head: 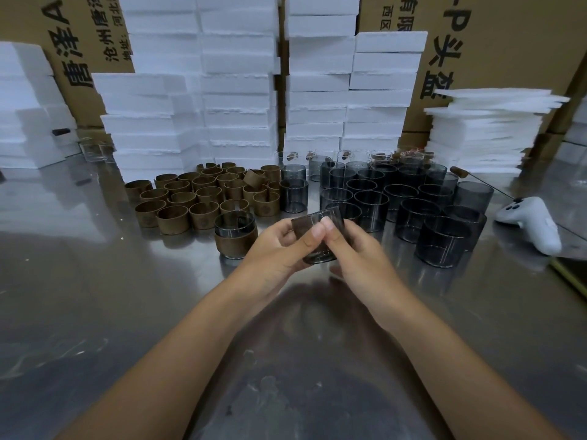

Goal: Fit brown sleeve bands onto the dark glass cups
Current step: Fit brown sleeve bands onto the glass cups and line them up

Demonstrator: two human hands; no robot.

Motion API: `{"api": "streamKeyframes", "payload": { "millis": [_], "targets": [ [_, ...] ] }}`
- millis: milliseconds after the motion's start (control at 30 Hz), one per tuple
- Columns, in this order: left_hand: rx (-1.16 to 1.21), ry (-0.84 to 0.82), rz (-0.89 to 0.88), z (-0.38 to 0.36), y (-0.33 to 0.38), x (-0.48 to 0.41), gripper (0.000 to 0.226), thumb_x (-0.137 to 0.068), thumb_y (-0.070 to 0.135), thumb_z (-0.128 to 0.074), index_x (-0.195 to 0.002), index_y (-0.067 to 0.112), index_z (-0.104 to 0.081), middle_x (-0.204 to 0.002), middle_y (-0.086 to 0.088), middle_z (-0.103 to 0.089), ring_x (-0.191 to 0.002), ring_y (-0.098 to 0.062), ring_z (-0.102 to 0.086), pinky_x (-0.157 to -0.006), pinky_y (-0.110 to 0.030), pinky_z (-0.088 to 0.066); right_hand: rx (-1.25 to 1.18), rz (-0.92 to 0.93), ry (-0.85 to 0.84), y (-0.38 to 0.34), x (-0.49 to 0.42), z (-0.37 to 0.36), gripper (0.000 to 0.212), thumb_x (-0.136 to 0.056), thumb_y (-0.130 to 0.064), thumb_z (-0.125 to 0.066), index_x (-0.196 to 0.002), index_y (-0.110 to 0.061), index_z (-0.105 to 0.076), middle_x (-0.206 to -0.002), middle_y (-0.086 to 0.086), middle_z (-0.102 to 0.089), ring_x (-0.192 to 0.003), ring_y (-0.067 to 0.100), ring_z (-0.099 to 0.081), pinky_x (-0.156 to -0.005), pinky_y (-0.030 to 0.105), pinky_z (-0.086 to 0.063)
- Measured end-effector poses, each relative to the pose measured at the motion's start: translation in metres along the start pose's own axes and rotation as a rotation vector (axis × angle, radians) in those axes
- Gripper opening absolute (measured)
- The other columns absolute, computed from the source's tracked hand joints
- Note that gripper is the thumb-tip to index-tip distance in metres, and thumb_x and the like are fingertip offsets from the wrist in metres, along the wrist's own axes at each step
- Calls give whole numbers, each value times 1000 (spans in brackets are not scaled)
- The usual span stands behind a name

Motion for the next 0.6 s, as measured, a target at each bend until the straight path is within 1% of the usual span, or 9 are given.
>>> {"api": "streamKeyframes", "payload": {
  "millis": [100, 133, 200, 267, 333, 400, 500, 567, 600],
  "targets": [
    [0, 27, -8, 2, -3, -3, 52, -65, 30, -71, -111, 8, -59, -99, -2, -74, -98, -15, -69, -86, -27, -55, -24, -6, -15, 1, 0, -1, 38, -77, -56, -52, -99, -28, -67, -91, -23, -72, -88, -13, -63, -67, 5, -46],
    [22, 27, -13, 3, -3, -3, 51, -66, 29, -71, -111, 7, -60, -101, -4, -73, -99, -16, -69, -87, -27, -55, -40, -13, -19, 0, 1, -1, 39, -78, -55, -54, -100, -27, -68, -93, -21, -72, -89, -12, -64, -67, 5, -46],
    [65, 16, -13, 4, -3, -3, 44, -70, 26, -70, -108, 6, -63, -103, -6, -73, -98, -16, -69, -83, -24, -55, -79, -29, -16, 0, 1, 0, 39, -77, -54, -57, -99, -25, -71, -94, -15, -74, -89, -8, -66, -68, 6, -47],
    [89, 0, 0, 4, -3, -2, 41, -73, 24, -69, -108, 5, -64, -107, -10, -72, -100, -19, -68, -82, -23, -55, -107, -53, -9, -1, 1, 2, 41, -73, -53, -62, -97, -22, -74, -94, -10, -75, -90, -4, -67, -73, 11, -47],
    [100, 4, 21, 4, -3, -2, 45, -72, 24, -69, -110, 1, -63, -108, -14, -71, -101, -22, -68, -84, -26, -55, -121, -89, -5, -2, 2, 4, 46, -68, -57, -66, -96, -23, -75, -94, -3, -75, -91, 3, -67, -82, 20, -44],
    [109, 21, 36, 4, -2, -2, 50, -69, 27, -70, -110, 0, -63, -104, -14, -71, -96, -21, -69, -82, -26, -56, -136, -132, -13, -4, 3, 5, 50, -63, -61, -67, -96, -25, -76, -99, 6, -74, -91, 12, -60, -85, 28, -40],
    [109, 17, 45, 5, 0, -3, 48, -65, 37, -70, -102, 6, -67, -95, -8, -73, -88, -15, -69, -80, -24, -56, -173, -188, -17, -4, 1, 8, 47, -59, -61, -67, -90, -28, -77, -97, -5, -75, -100, 8, -62, -86, 31, -40],
    [126, 1, 52, 7, 1, -3, 48, -70, 38, -67, -105, 5, -66, -98, -8, -72, -89, -15, -68, -84, -26, -54, -227, -217, -2, -4, -1, 9, 42, -60, -59, -67, -87, -28, -78, -97, -7, -75, -93, 5, -65, -83, 31, -41],
    [140, -15, 52, 7, 1, -3, 44, -74, 38, -64, -105, 6, -68, -99, -9, -72, -90, -16, -68, -85, -27, -54, -251, -223, 4, -4, -1, 10, 42, -61, -58, -67, -88, -27, -78, -97, -6, -75, -90, 4, -66, -82, 31, -41]
  ]
}}
Point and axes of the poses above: each hand's wrist, its own x-axis away from the middle knuckle, its own z-axis out of the back of the hand, y = z × x, the point moved 1 cm from there along -x, towards the middle knuckle
